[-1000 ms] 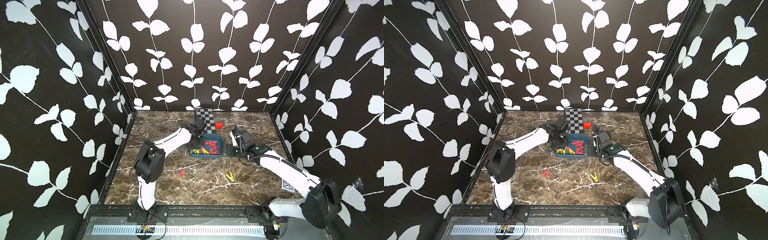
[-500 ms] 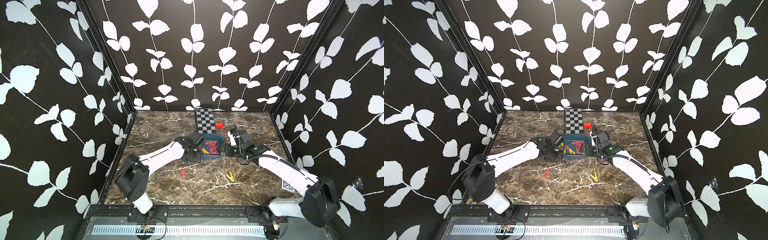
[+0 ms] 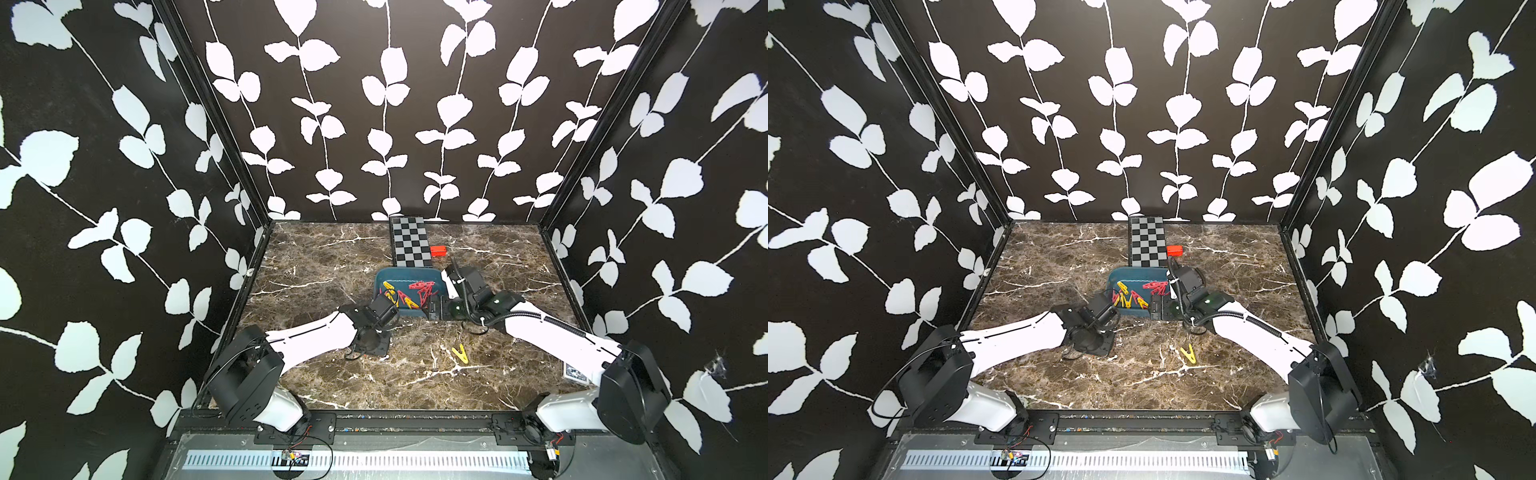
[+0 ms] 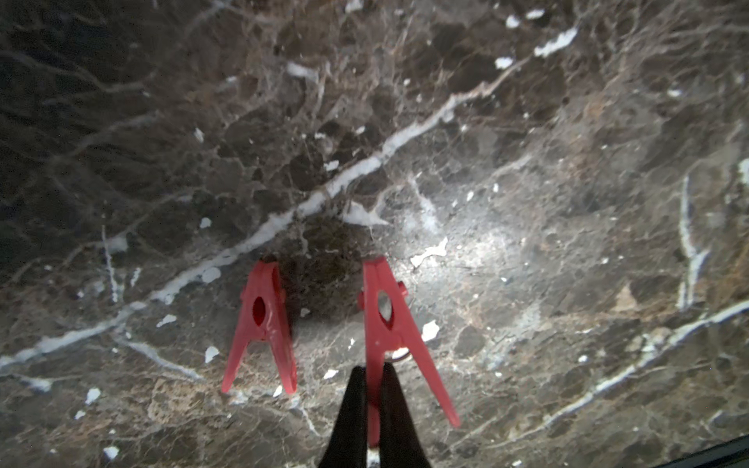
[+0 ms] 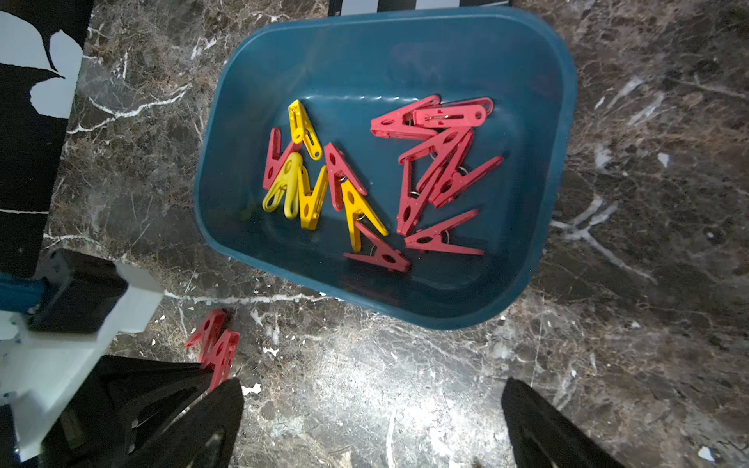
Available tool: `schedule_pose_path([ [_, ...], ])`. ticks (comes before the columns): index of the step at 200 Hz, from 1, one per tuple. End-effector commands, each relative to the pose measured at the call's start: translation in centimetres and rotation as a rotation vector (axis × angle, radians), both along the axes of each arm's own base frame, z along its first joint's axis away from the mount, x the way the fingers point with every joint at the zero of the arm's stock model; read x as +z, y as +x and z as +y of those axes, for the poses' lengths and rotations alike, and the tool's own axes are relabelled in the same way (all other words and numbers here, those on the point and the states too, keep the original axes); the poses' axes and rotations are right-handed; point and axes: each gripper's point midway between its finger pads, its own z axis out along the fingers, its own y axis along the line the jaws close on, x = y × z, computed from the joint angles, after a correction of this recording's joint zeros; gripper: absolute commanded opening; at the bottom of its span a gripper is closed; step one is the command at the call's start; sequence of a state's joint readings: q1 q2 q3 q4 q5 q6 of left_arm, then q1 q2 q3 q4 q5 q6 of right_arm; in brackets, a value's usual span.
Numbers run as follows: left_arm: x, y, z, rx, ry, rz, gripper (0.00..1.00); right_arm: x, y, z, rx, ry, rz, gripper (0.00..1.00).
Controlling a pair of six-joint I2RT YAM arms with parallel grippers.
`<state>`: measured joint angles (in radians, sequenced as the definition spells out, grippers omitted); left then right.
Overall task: Take the clothespins out of the storage box
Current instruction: Pick up the clothespin from the storage box, then place the clothespin at the center of the board.
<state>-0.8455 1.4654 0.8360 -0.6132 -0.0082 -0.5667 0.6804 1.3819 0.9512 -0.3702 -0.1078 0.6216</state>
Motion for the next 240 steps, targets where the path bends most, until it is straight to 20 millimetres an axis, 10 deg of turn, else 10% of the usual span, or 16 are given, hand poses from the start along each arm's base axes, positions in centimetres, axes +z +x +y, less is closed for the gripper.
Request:
schedule_pose_path([
  [1,-0.3,-0.1,-0.2,-0.033,-0.011,-0.013,0.07,1.3,0.8,0.9,-0.023,0.016,-0.041,0.99],
  [101,-2.2,-0.8,0.9,-0.054,0.050,0.015,0.09,1.1,0.2,1.1,-0.039,-0.006,-0.044,0.99],
  [148,-2.1,-1.0,1.0,-0.054,0.050,0.017,0.26,0.7,0.5,1.2,-0.040,-0.032,-0.041,0.99],
  [240,2.4,0.1,0.1,-0.029,-0.025,-0.065,0.51,0.6,3.4,2.0,-0.015,-0.152,-0.043,0.99],
])
